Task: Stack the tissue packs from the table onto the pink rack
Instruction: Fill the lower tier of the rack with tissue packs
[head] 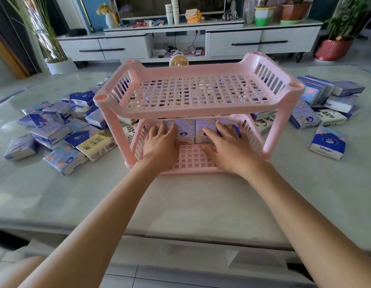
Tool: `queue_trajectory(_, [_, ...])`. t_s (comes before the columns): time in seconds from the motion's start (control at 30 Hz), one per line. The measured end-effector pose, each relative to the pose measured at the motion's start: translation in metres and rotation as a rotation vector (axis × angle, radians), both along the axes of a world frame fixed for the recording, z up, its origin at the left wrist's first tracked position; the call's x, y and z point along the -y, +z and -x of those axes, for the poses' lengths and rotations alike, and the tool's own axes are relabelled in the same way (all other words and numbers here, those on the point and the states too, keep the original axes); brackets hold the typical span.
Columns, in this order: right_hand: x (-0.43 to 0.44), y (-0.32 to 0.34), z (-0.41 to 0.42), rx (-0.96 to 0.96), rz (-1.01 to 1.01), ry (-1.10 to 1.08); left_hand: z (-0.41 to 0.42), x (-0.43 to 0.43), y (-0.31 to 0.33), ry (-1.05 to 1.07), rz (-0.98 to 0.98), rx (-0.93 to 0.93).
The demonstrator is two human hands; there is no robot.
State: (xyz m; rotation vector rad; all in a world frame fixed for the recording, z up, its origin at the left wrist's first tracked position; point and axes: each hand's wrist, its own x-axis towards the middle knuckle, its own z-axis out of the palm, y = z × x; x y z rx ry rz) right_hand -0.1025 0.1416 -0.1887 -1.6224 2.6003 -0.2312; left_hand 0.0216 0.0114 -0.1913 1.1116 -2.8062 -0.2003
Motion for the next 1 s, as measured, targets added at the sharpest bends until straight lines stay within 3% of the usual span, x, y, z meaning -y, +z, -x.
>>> queue_trajectory(0.23, [0.004, -0.006, 0.004, -0.029, 0.064, 0.038, 0.007, 0.004, -0.003, -0.017, -0.143, -0.055])
queue_trajectory(0.43, [0.008, -0.003, 0.005, -0.045, 0.189, 0.054, 0.008, -0.003, -0.003, -0.072, -0.113, -0.067])
queue_trajectory(0.77, [0.01, 0.002, 0.01, -0.051, 0.213, 0.076, 0.01, -0.006, -0.005, -0.05, -0.12, -0.085])
queue_trajectory(1.0, [0.014, -0.007, 0.014, 0.061, 0.304, 0.038, 0.008, 0.0, -0.001, -0.069, -0.165, -0.299])
